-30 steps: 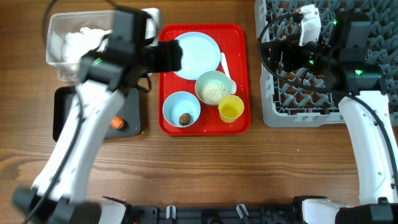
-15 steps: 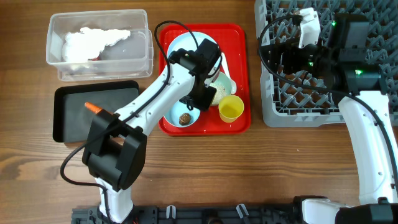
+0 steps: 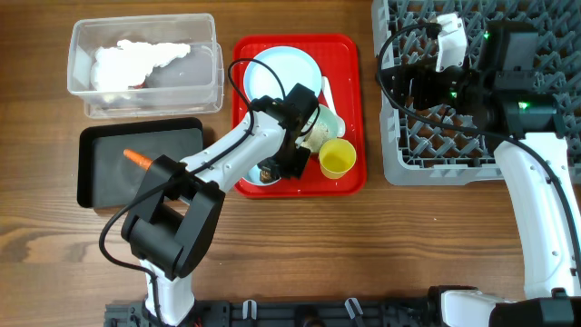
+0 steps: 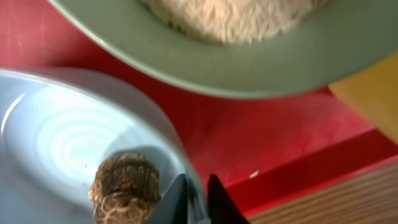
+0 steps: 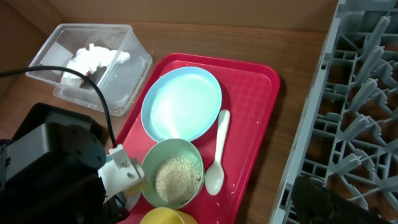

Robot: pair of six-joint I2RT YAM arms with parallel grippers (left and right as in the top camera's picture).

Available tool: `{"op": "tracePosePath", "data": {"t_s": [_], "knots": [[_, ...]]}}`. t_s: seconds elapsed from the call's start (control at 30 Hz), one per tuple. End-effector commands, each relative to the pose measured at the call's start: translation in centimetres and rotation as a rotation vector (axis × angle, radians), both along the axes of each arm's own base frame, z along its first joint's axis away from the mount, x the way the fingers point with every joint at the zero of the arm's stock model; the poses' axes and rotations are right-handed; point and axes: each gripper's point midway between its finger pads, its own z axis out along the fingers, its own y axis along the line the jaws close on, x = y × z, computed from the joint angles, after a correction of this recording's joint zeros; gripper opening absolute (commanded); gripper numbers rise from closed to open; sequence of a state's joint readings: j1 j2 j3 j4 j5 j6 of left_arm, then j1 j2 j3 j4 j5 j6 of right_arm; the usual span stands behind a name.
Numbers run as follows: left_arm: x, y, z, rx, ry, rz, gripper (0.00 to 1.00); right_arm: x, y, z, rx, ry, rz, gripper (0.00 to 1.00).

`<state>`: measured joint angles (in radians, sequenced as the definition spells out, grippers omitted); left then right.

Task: Sort waste into correct bins and load items into the dishwasher rack
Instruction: 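Tip the blue bowl over the black tray to dump the scrap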

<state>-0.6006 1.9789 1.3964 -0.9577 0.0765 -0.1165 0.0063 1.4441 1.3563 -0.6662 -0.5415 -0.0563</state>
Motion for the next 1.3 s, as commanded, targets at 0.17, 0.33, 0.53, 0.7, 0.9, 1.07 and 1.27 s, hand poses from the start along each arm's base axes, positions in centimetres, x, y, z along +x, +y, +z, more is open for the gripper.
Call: {"op": "tracePosePath", "data": {"t_s": [0.17, 0.33, 0.53, 0.7, 0.9, 1.07, 1.27], "knots": [[1.3, 0.3, 1.1, 0.023, -0.052, 0.155, 0.04, 0.0, 0.3, -0.1, 0.003, 0.007, 0.003, 1.00], [3.6, 0.9, 10.2, -0.119, -0.168, 0.305, 0.04, 0.3, 0.3, 0.1, 0.003, -0.008, 0.003, 1.00], [4.4, 10.7, 16.4, -0.194, -0.218, 0.589, 0.04, 0.5, 0.3, 0.4, 0.003, -0.024, 0.003, 1.00], [4.7, 18.0, 15.8, -0.372, -0.115, 0.731, 0.04, 0.5, 0.3, 0.4, 0.003, -0.024, 0.003, 1.00], [4.3, 26.0, 15.4, -0.697, -0.169, 0.810, 0.04, 0.5, 0.3, 0.4, 0.004, -0.023, 0.003, 1.00], [2.8, 30.0, 16.4, -0.996, -0.346, 0.786, 0.04, 0.4, 0.3, 0.3, 0.003, -0.019, 0.003, 1.00], [2.3, 33.1, 15.2, -1.115, -0.431, 0.825, 0.04, 0.4, 0.3, 0.3, 0.003, -0.016, 0.003, 1.00]]}}
